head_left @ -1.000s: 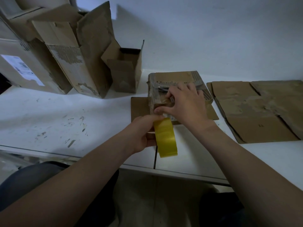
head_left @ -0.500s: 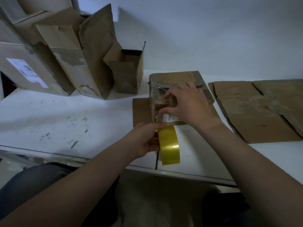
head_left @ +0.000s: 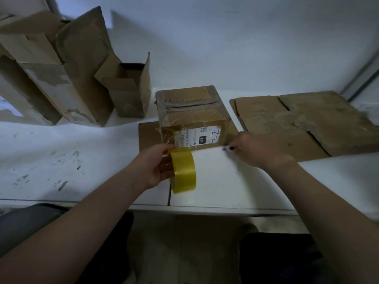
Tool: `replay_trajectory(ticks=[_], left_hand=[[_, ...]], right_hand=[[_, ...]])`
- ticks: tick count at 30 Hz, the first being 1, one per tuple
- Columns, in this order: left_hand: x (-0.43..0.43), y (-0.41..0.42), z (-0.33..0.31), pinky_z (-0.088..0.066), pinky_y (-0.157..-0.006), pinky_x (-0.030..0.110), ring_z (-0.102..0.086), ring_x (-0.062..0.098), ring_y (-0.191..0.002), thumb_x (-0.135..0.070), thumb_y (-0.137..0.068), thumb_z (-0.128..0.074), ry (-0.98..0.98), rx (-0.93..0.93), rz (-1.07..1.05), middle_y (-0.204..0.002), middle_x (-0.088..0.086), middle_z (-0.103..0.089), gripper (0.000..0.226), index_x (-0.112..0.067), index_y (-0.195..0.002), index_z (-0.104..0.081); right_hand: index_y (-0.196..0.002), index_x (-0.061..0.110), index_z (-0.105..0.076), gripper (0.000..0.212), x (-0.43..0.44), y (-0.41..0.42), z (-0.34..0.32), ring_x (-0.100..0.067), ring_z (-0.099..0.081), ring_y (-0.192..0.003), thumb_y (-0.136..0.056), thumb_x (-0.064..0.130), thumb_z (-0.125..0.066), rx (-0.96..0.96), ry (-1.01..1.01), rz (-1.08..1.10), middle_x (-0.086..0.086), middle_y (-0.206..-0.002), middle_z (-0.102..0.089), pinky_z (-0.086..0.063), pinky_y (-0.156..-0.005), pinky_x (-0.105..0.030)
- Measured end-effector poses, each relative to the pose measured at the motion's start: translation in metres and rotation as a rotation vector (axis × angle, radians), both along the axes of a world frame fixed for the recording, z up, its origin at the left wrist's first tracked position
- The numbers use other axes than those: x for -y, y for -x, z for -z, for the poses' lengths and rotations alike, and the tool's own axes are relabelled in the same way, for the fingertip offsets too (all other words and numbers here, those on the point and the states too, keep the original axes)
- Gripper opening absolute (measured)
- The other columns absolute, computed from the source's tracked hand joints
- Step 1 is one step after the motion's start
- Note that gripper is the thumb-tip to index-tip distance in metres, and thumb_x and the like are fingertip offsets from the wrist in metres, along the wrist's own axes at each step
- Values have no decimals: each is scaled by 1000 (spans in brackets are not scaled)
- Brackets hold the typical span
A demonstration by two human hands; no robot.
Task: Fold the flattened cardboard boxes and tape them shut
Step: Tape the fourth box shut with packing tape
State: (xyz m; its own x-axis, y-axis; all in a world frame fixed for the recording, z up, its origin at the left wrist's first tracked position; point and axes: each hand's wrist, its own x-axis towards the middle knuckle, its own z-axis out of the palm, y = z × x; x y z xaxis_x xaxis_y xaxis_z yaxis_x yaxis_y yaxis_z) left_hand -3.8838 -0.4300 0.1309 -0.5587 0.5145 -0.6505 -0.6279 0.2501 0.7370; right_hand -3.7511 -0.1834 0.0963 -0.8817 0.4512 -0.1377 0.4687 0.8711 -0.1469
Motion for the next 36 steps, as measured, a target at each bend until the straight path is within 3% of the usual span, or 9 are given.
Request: replay_trajectory(ticks=[4,10,12,16,19,25,28,32,36], left_hand=[[0,-4,0,-57,-54,31,-74,20,-67,-19,-97,-60,-10,-11,-23,-84,10,-75,20,-9,-113,-65],[2,-9,1,-56,-53,30,-73,21,-66,-20,-95,-62,-1,-6,-67,-83,10,-75,19,-11,-111,-66],[3,-11,2,-57,-55,32,-73,23,-72,-21,-94,-65,4,-3,-76,-89,11,-75,21,-11,-112,-66],[2,-13,0,-57,-56,32,-72,24,-77,-25,-94,-67,5,5,-115,-91,11,-74,18,-12,-108,-67],[1,-16,-1,-57,-57,32,-71,25,-79,-26,-93,-69,5,19,-133,-95,12,-73,20,-12,-107,-66],[4,-18,0,-59,-71,37,-69,31,-91,-27,-92,-69,-8,38,-155,-104,16,-71,18,-15,-104,-64],[5,-17,1,-60,-72,38,-69,31,-94,-28,-92,-69,-18,48,-148,-108,16,-70,19,-16,-106,-63],[7,-14,3,-60,-62,34,-70,29,-87,-29,-93,-68,-22,58,-132,-106,14,-70,18,-18,-107,-63],[7,-13,3,-61,-60,35,-71,28,-84,-29,-93,-70,-19,64,-115,-105,14,-70,17,-19,-103,-63]], right_hand=[[-99,32,-77,20,0,-3,8,-22,-65,-88,-90,18,-64,-47,78,35,1,-103,-72,-55,-77,-34],[-95,21,-72,18,11,-10,1,-5,-53,-68,-81,14,-82,-104,306,56,8,-80,-59,-35,-55,-17],[-85,22,-73,11,16,-10,-5,-9,-55,-68,-82,16,-81,-102,306,43,9,-75,-60,-36,-53,-15],[-77,19,-74,11,37,4,-31,-14,-63,-75,-80,27,-81,-280,291,-59,5,-81,-69,-50,-66,-27],[-87,27,-70,10,60,20,-61,-4,-62,-77,-82,29,-78,-465,409,-143,13,-84,-68,-53,-69,-31],[-103,36,-67,15,94,57,-81,5,-54,-74,-89,36,-72,-462,212,-394,21,-86,-60,-36,-62,-14],[-114,38,-70,21,101,73,-80,3,-51,-86,-93,40,-64,-368,69,-485,19,-106,-67,-27,-66,-9],[-121,43,-68,26,106,85,-80,-7,-58,-113,-98,43,-57,-303,-60,-559,19,-127,-63,-36,-77,-21],[-121,45,-68,26,109,90,-78,-11,-59,-111,-98,45,-55,-265,-153,-553,17,-124,-63,-37,-75,-25]])
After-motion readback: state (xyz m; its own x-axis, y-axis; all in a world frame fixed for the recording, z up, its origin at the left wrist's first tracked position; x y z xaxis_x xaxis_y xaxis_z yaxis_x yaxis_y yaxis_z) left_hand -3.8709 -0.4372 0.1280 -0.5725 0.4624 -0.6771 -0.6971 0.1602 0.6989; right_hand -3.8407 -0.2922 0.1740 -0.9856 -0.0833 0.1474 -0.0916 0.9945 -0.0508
